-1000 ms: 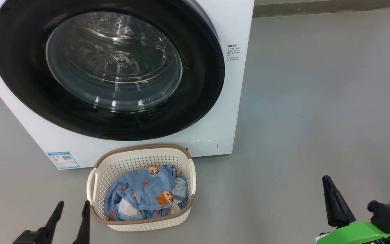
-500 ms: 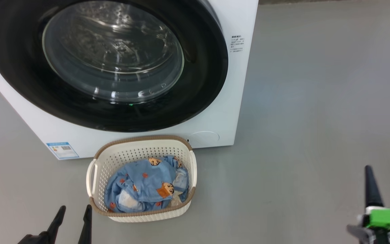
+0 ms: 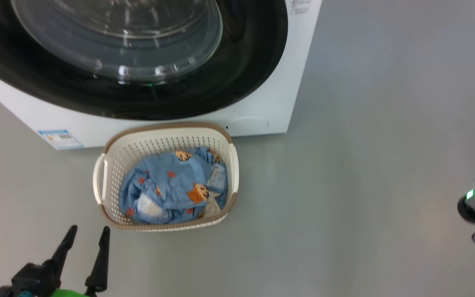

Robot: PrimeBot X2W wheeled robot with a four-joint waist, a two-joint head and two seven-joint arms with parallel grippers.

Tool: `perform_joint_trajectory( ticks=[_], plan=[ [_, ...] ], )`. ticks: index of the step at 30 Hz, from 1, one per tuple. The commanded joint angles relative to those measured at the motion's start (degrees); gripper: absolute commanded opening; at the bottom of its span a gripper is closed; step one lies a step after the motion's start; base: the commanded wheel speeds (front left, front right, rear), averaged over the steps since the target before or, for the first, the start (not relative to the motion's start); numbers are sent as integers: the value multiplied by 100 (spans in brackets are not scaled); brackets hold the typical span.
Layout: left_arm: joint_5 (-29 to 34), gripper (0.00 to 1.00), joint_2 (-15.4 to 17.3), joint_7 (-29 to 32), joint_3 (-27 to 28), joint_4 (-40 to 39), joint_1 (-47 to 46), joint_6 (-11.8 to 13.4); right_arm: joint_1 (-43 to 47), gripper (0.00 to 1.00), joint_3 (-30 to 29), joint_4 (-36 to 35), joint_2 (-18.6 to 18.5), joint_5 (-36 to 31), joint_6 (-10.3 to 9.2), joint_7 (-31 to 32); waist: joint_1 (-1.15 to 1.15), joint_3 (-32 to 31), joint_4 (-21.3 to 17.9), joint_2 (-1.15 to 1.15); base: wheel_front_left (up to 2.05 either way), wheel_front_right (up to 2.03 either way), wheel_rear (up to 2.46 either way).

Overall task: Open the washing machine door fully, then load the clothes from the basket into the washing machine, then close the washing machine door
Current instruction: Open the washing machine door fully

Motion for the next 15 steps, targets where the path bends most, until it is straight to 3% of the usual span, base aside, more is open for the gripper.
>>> perform_joint_trajectory(
  ticks=[1, 15],
  plan=[
    [-34, 100, 168, -37, 161, -174, -189, -9, -261, 0, 52, -154, -129, 38, -6, 145, -1, 509, 25, 0, 0, 0, 0],
    [31, 100, 335, -37, 132, -466, -339, -9, -2151, 0, 322, -337, -75, -370, -6, 1316, -1, 1355, 161, 0, 0, 0, 0]
  ],
)
